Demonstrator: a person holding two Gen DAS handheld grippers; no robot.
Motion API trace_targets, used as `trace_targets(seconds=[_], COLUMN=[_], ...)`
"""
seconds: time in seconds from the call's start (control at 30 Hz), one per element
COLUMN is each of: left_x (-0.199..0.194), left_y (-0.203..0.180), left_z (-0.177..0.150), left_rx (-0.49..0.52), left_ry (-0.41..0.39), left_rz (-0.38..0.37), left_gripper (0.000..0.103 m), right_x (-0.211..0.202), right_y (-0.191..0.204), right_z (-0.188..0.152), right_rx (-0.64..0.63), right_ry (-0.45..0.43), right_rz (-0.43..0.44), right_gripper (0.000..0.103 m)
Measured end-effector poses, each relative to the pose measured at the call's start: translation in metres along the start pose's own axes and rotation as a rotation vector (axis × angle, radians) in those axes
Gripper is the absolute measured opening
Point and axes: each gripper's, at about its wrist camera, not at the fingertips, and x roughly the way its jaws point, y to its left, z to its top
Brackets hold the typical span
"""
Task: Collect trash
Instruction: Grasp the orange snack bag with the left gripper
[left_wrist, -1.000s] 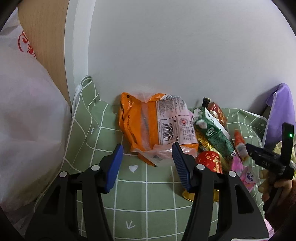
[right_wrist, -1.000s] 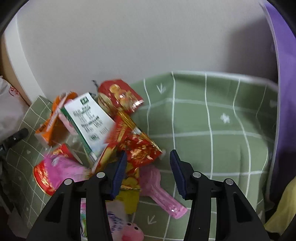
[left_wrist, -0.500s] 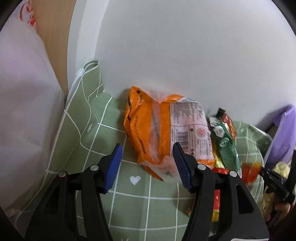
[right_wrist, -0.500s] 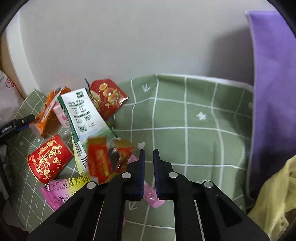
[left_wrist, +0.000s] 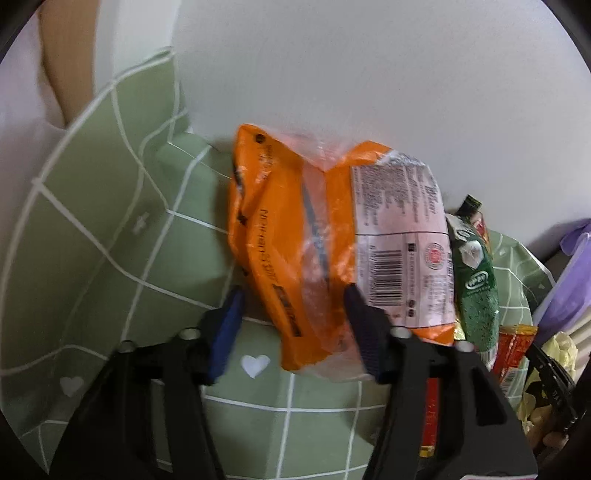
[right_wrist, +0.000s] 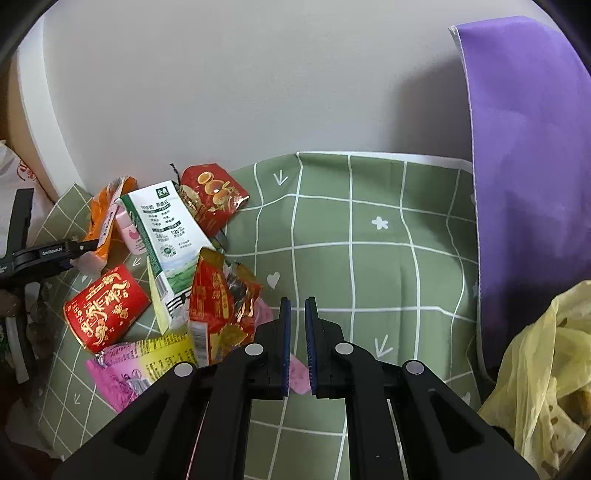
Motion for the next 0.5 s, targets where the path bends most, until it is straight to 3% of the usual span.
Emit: trace_targets(seconds=[0.07, 0.17, 0.5], left_x=[0.0, -0.007, -0.057], left_y=[-0.009, -0.02, -0.041], left_z=[0.0, -0.003, -0.033], left_rx=[0.031, 0.076, 0.132], left_ry=[0.015, 0.01, -0.016], left_rz=[0.006, -0.019, -0.125], left_gripper=[0.018, 0.011, 0.006], right_x=[-0.002, -0.003, -0.022], right_y=[0.0, 0.0, -0.006], right_z=[-0.003, -0.007, -0.015], right_rx=[-0.001, 0.0, 0.015], right_ry=[0.0, -0.002, -0.041], right_rz=[0.004, 0.015, 0.047], right_gripper=[0.009, 0.009, 0.009])
